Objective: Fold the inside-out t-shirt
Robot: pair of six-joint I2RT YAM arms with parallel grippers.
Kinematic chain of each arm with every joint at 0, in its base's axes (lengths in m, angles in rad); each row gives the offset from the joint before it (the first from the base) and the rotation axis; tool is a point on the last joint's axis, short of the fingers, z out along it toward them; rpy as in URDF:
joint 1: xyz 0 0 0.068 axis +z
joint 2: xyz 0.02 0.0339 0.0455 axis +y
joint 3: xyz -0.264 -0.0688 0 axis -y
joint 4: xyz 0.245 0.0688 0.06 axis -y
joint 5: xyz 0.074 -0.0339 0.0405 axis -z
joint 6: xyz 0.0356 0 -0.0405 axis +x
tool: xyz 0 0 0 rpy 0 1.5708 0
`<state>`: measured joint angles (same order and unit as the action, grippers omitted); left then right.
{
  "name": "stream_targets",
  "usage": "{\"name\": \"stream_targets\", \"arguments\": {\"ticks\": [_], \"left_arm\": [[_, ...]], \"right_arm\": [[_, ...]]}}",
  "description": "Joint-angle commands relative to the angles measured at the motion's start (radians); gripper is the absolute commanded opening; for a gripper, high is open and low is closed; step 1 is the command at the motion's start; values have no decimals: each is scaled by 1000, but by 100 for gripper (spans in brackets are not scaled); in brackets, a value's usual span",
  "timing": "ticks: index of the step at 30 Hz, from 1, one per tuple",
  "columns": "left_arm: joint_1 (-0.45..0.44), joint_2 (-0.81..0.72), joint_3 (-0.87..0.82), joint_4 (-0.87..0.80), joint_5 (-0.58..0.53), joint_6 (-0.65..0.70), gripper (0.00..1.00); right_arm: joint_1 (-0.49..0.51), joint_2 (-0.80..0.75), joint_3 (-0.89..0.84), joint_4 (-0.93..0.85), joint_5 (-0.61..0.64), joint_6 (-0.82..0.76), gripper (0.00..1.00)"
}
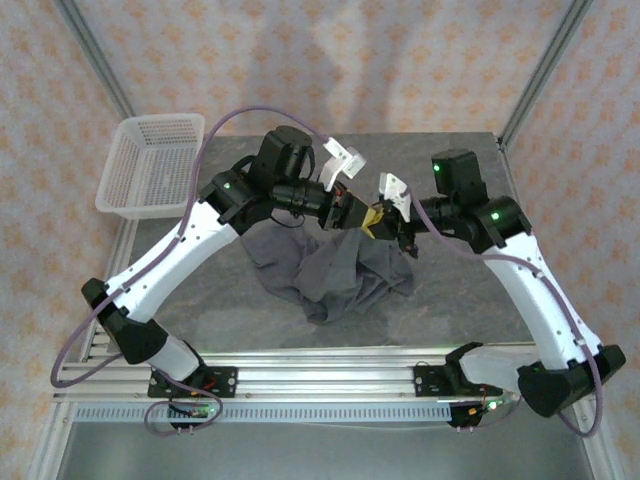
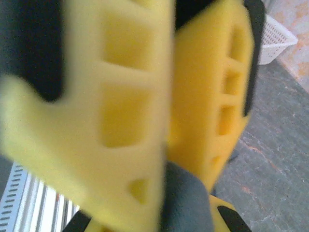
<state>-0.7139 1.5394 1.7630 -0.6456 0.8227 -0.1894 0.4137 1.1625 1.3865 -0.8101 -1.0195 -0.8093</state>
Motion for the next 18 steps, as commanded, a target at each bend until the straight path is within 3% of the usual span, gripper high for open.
{"name": "stream_targets", "arguments": {"ticks": [1,3,5,7,11,18], "left_arm": [[2,-163,-90,70,-166,-10,56],[5,-315,-247,138,-409,-28,73],[4,-419,-390,138,-597,-66,79],[4,-483,-554,152,-637,-128,79],[-44,-482,-798,249,-560,-147,81],[-65,-179,-822,439,-517,-95,88]], "right_arm": [[5,-106,-74,340,154,323,0],[5,-143,-99,513,481,610,0],[4,-136,-38,486,695,757,0],[4,-101,49,406,704,785,0],[4,-28,170,326,635,893,0],[4,16,254,323,584,1004,0]]}}
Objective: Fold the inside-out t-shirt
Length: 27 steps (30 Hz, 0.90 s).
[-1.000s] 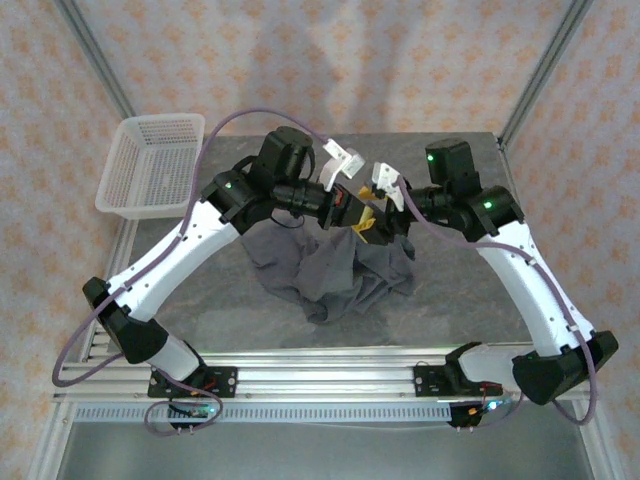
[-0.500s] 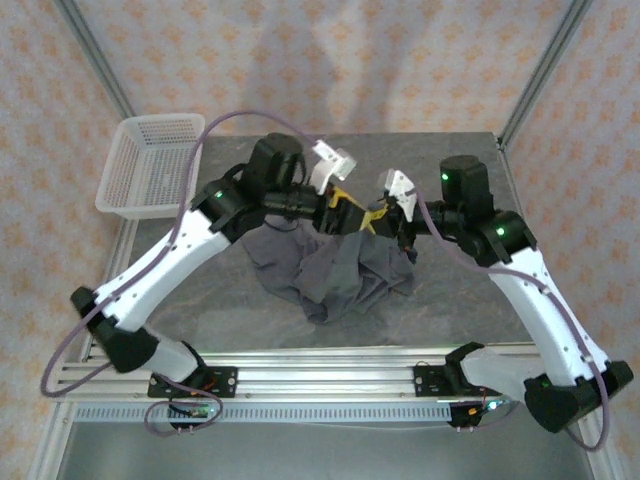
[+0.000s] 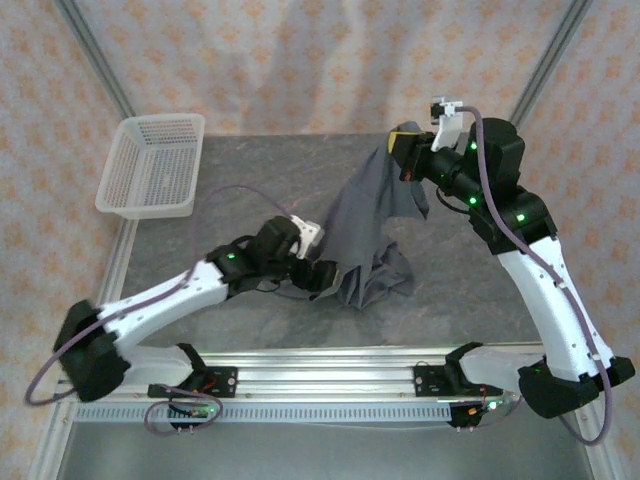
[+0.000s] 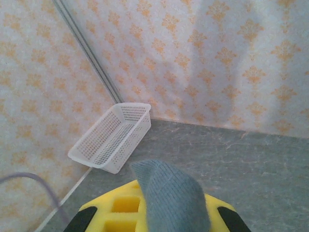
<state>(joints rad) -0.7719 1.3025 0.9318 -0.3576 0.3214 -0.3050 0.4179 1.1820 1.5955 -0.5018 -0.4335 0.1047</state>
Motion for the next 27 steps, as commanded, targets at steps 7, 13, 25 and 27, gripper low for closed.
{"name": "stream_targets", "arguments": {"ticks": [7,13,25,27], "left_arm": [[-15,297,143,222,-1,55,90],[55,151,140,62,-4,67,0],[371,-131,704,-563,-10,250,0],[404,-37,899,-634,-48,279,0]], "right_arm": [[-1,-4,89,-52,101,86,0],[-7,62,256,-276,523,106,0],[-5,-80,281,-59,-340,142,0],[-4,-93,305,-29,-342,208,0]]}}
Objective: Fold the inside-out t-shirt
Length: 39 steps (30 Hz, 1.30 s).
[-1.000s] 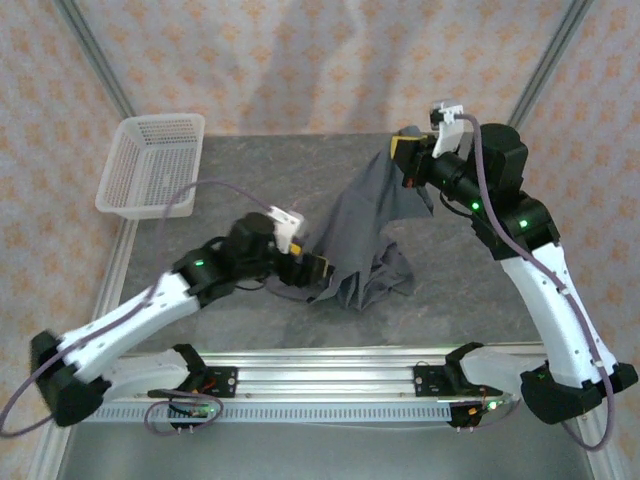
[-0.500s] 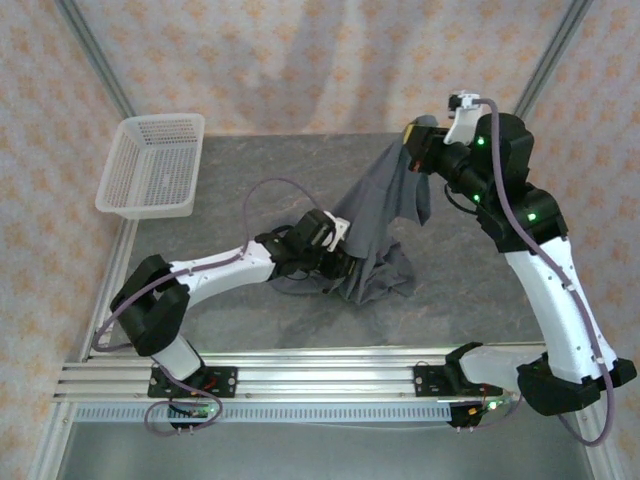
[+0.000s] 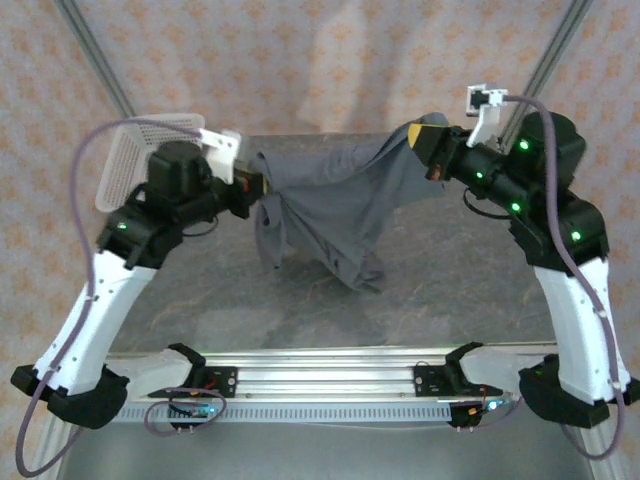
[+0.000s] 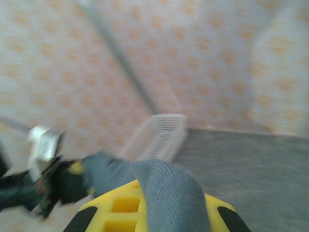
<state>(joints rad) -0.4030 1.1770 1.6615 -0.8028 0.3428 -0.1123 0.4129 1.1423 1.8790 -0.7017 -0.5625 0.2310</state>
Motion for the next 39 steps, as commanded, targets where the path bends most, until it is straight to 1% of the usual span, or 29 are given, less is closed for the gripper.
{"name": "stream_targets", "arguments": {"ticks": [1,3,4,5,7,9,10,11,12,13,14,15,16,17,18,20,22,23,25,27,28,29,30,31,33,35,37,38,39], "left_arm": [[45,155,287,-220,-94,97,0],[50,289,509,-254,-138,116,0],[53,370,625,-261,-150,119,0],[57,455,737,-266,-139,123,0],[62,619,924,-264,-117,127,0],[65,788,1034,-231,-79,106,0],[65,847,1049,-207,-69,79,0],[67,904,1047,-174,-48,46,18],[67,955,1045,-150,-41,13,41],[67,998,1045,-138,-39,-12,53],[67,1036,1046,-135,-41,-35,61],[67,1061,1047,-142,-43,-49,65],[67,1071,1044,-149,-45,-54,67],[67,1068,1039,-160,-44,-56,69],[67,1052,1028,-173,-44,-52,71],[67,984,980,-194,-45,-47,75],[67,869,859,-208,-37,-50,77],[66,782,749,-200,-40,-70,78],[62,560,433,-128,-43,-141,80],[59,313,70,-40,-47,-276,81],[52,205,-76,-20,-52,-337,81],[34,91,-226,-23,-88,-411,81],[17,-12,-366,-53,-135,-528,80],[6,-100,-479,-87,-163,-613,78],[-3,-262,-703,-171,-187,-820,76],[-2,-370,-840,-253,-244,-936,73],[5,-420,-922,-257,-300,-944,73],[18,-415,-952,-231,-304,-923,73],[27,-398,-979,-191,-294,-898,76]], "right_arm": [[1,-51,42,176,-212,107,0],[2,-44,67,189,-158,177,0],[1,-43,69,194,-89,214,0],[0,-40,71,183,-4,252,0],[0,-17,89,108,216,340,0],[-2,35,140,-37,398,411,0],[-3,68,158,-93,458,438,0],[-3,86,153,-140,517,475,0],[-5,93,122,-177,585,523,0],[-5,90,79,-196,636,573,0],[-9,83,16,-206,685,614,0],[-15,76,-46,-228,746,646,0],[-26,73,-102,-253,794,672,0],[-59,69,-164,-284,822,704,0],[-106,66,-225,-309,818,744,0],[-187,52,-369,-300,769,773,0],[-255,47,-487,-259,681,794,0],[-277,33,-542,-242,658,802,0],[-296,8,-605,-232,646,811,0],[-302,-7,-651,-201,611,806,0],[-300,-12,-662,-187,597,800,0],[-301,-15,-671,-175,580,793,0],[-301,-13,-672,-168,569,784,0],[-302,-9,-664,-168,565,779,0],[-301,6,-638,-172,553,751,0],[-301,24,-613,-174,537,725,0],[-301,36,-595,-168,513,695,0],[-301,36,-588,-169,502,683,0],[-301,36,-586,-172,495,677,0]]}}
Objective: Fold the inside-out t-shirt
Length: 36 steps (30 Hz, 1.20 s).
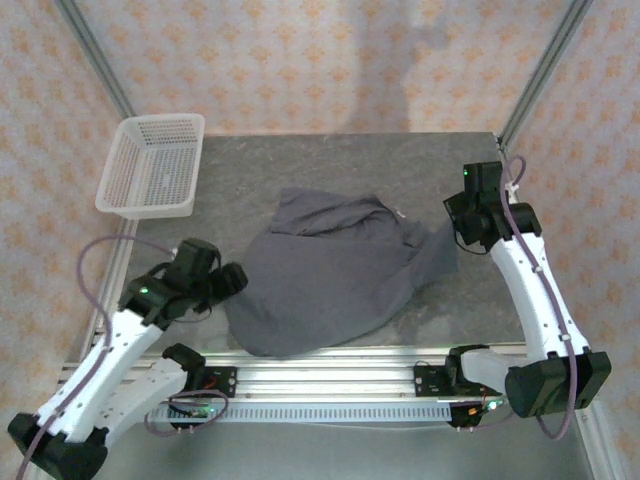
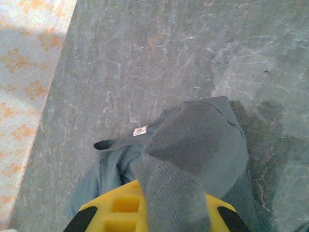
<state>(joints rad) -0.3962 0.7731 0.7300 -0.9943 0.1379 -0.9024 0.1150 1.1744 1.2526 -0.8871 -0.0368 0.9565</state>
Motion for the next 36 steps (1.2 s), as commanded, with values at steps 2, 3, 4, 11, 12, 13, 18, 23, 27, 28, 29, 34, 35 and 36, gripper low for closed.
{"name": "stream_targets", "arguments": {"ticks": [2,3,4,11,12,13,18,23,27,28,29,34,35,36], "left_arm": [[46,88,-96,100,-41,-75,78],[53,133,-106,136,-24,-59,78],[56,186,-108,160,-38,-47,79],[92,437,-131,418,-26,6,61],[92,464,-125,420,-41,16,60],[93,485,-126,425,-60,26,60],[117,554,-148,450,-60,58,67],[128,623,-140,527,-34,99,9],[176,598,23,452,-74,154,0],[195,584,90,441,-65,173,0],[208,582,158,436,-59,193,0],[226,822,677,306,-19,294,0],[226,881,747,285,-14,306,0],[226,946,805,279,-7,310,0]], "right_arm": [[-3,25,41,16,-46,-56,0],[-3,25,41,17,-51,-56,0],[-3,22,39,20,-57,-56,0],[-3,14,45,35,-83,-38,0],[-3,14,49,33,-81,-37,0],[-3,14,55,30,-78,-34,0],[-3,-13,71,34,-73,-19,0],[-4,-6,100,40,-99,3,0],[-3,-13,164,19,-102,37,0],[-3,-22,179,16,-92,52,0],[-4,-32,191,13,-77,68,0],[-6,-114,200,-3,74,168,0],[-6,-124,194,-13,98,174,0],[-8,-127,188,-35,121,177,0]]}}
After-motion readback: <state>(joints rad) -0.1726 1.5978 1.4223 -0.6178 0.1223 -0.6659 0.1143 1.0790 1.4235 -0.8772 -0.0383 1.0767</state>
